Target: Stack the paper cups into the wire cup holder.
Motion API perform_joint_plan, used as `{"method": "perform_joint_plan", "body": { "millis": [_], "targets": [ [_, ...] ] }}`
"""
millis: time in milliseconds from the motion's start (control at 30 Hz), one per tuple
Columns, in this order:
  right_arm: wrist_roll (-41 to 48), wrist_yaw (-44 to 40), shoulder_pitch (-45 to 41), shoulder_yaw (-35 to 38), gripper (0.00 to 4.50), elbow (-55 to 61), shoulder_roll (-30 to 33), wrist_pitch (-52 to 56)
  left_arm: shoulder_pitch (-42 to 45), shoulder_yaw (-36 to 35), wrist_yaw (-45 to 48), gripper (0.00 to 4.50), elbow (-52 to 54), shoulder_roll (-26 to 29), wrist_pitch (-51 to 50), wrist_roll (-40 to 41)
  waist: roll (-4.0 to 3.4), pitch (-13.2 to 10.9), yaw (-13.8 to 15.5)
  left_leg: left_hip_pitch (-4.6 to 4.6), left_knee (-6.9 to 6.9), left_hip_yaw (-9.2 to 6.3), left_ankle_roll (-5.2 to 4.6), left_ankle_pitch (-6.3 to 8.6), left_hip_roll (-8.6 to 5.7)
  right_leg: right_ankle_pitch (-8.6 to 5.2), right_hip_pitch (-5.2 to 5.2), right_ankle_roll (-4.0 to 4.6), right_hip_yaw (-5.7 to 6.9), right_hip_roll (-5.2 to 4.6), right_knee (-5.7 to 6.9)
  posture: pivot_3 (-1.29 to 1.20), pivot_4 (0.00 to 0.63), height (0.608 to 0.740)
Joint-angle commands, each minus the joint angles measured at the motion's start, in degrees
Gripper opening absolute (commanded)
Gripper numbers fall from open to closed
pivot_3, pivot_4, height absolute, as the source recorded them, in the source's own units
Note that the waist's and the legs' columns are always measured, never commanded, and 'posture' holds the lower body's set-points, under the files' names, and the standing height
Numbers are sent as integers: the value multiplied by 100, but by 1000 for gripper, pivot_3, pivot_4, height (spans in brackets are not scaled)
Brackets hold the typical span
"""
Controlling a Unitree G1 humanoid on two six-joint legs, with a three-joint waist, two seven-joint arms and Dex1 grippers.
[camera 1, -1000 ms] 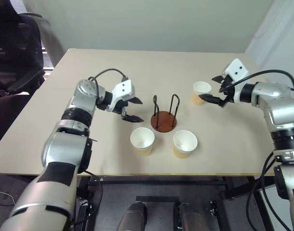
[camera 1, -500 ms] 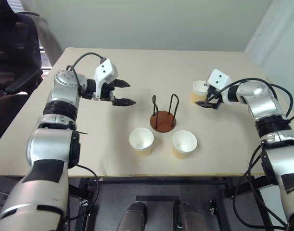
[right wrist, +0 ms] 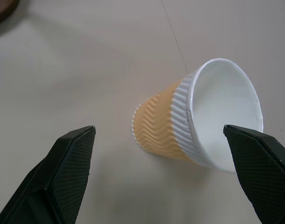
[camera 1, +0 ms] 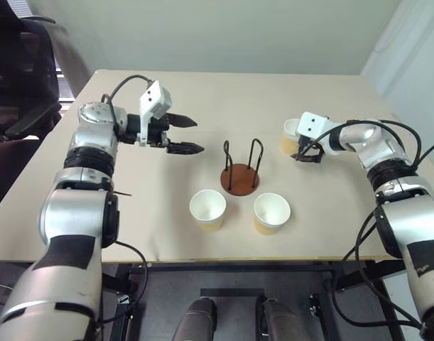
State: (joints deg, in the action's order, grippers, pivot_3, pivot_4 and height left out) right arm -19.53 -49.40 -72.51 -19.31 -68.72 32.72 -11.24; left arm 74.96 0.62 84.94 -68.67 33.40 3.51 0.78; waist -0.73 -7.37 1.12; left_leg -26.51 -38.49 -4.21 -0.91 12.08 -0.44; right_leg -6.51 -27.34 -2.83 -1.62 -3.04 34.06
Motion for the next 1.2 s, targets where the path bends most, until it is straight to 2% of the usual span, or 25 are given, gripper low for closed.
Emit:
{"method": "perform_joint_plan", "body": {
  "millis": [33, 133, 233, 567, 600, 733, 833, 1000, 1200],
  "targets": [
    [-278, 355, -268, -108, 4500, -175, -32, -154, 186, -61, 80, 4482, 235, 42, -40, 87, 0, 0, -4, 0, 0, 0, 0, 0, 0, 1, 0, 1, 1, 1, 0, 0, 150, 740],
    [-388, 485, -328, -130, 4500, -302, -108, -160, 166, -46, 93, 4482, 264, 51, -44, 73, 0, 0, -6, 0, 1, 1, 0, 0, 1, 1, -1, 1, 1, 1, 1, 0, 150, 740],
    [-549, 588, -405, -206, 3861, -388, -161, -181, 150, -26, 130, 4500, 283, 63, -55, 58, -1, -1, -10, 0, 1, 2, 0, 0, 1, 2, -1, 2, 2, 1, 0, 0, 150, 740],
    [-545, 214, -581, -87, 238, -430, -152, -119, 56, 135, 402, 4500, 278, 171, 209, -92, -2, -1, -25, -1, 6, 0, 3, 2, 2, 0, -3, 7, 3, 0, -1, 0, 150, 740],
    [-513, 113, -575, -65, 34, -406, -128, -124, 50, 151, 423, 4500, 265, 196, 247, -106, -2, -1, -26, -1, 7, 1, 3, 2, 2, -1, -3, 8, 3, 1, -2, 0, 150, 740],
    [-327, -403, -563, 67, 34, -207, 49, -101, 50, 210, 571, 4500, 164, 345, 306, -158, -2, -1, -26, -3, 13, 0, 4, 3, 2, -2, -7, 10, 5, 1, -3, 0, 150, 740],
    [15, -1084, -554, 295, 34, 290, 283, 104, 53, 239, 583, 4500, 72, 511, 419, -222, -2, -1, -37, -15, 13, 0, 5, 3, 3, -4, -17, 13, 6, 0, -4, 0, 150, 740],
    [741, -2397, -184, 668, 34, 2341, 692, 1369, 95, 253, 633, 4500, -47, 653, 501, -291, -1, -1, -46, -43, 12, 0, 6, 1, 5, -7, -38, 18, 11, 2, -3, 0, 150, 740],
    [1527, -3239, 133, 956, 34, 5127, 1071, 3701, 181, 269, 615, 4500, -165, 693, 599, -359, -3, -1, -60, -46, 7, -2, 7, 0, 7, -12, -39, 26, 14, 2, -1, 0, 150, 740]
  ]
}}
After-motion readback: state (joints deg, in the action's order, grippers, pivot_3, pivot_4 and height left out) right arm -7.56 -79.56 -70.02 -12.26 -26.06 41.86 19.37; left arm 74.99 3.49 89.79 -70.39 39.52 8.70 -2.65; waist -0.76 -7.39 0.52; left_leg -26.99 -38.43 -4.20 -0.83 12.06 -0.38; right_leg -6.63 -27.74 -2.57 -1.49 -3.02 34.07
